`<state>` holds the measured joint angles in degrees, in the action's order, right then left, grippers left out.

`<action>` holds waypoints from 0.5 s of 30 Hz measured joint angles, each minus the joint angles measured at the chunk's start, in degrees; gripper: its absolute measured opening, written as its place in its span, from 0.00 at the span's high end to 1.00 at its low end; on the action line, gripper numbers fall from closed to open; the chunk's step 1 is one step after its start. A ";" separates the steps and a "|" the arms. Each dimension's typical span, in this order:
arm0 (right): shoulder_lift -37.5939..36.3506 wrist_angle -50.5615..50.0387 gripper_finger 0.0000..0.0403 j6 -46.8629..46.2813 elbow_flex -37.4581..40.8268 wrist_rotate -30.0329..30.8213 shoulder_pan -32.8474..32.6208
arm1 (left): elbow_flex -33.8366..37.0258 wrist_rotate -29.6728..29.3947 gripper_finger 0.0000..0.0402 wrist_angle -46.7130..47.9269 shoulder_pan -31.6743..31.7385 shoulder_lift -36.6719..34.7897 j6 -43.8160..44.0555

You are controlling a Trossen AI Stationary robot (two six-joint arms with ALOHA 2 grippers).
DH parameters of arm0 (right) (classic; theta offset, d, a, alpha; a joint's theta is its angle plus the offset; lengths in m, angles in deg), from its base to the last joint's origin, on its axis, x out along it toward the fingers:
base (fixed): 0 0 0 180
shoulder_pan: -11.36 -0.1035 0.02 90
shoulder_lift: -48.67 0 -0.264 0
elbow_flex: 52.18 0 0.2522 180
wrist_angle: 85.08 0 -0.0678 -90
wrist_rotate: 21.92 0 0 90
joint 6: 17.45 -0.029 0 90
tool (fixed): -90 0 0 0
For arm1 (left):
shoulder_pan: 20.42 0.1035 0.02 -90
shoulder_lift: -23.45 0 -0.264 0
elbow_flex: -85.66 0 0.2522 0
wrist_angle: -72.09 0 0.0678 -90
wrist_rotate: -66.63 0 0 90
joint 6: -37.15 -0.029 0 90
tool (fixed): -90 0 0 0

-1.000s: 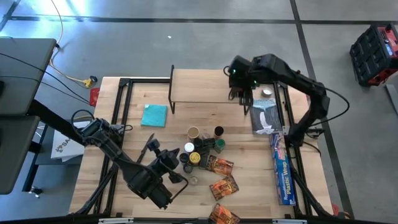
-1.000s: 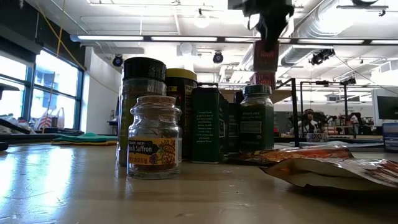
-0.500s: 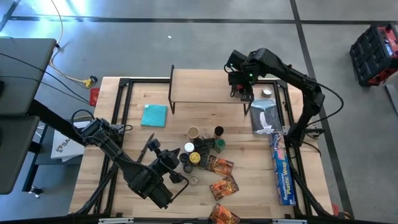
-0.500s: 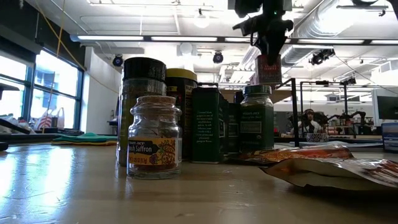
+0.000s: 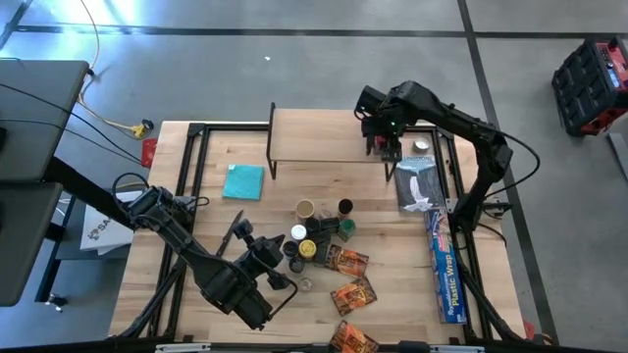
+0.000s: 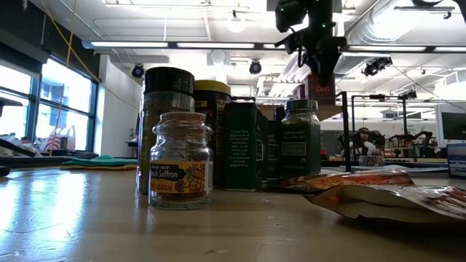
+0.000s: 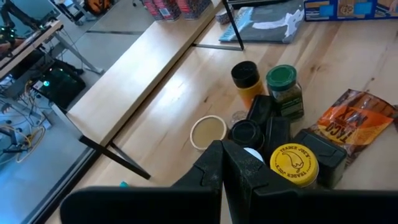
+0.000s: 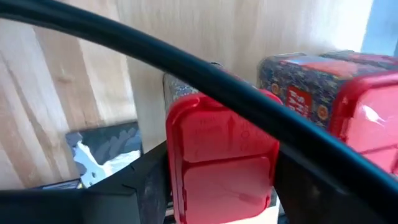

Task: Shelf spices
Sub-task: Put the red seasoning can on the shelf

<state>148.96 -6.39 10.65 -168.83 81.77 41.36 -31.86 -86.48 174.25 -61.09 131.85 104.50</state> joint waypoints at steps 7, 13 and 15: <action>-0.22 -0.08 0.39 -1.74 -0.10 4.00 -0.13 | 0.00 -0.65 1.00 0.00 0.02 0.00 -0.18; -0.22 -0.09 0.39 -2.42 -0.11 5.45 -0.90 | 0.00 -0.72 1.00 0.00 0.02 0.00 -0.39; -0.24 -0.13 0.39 -2.28 -0.11 6.80 -1.49 | 0.00 -0.72 1.00 0.00 0.02 0.00 -0.39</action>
<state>148.72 -6.52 8.37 -168.94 88.58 39.86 -31.86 -87.21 174.25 -61.07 131.85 104.10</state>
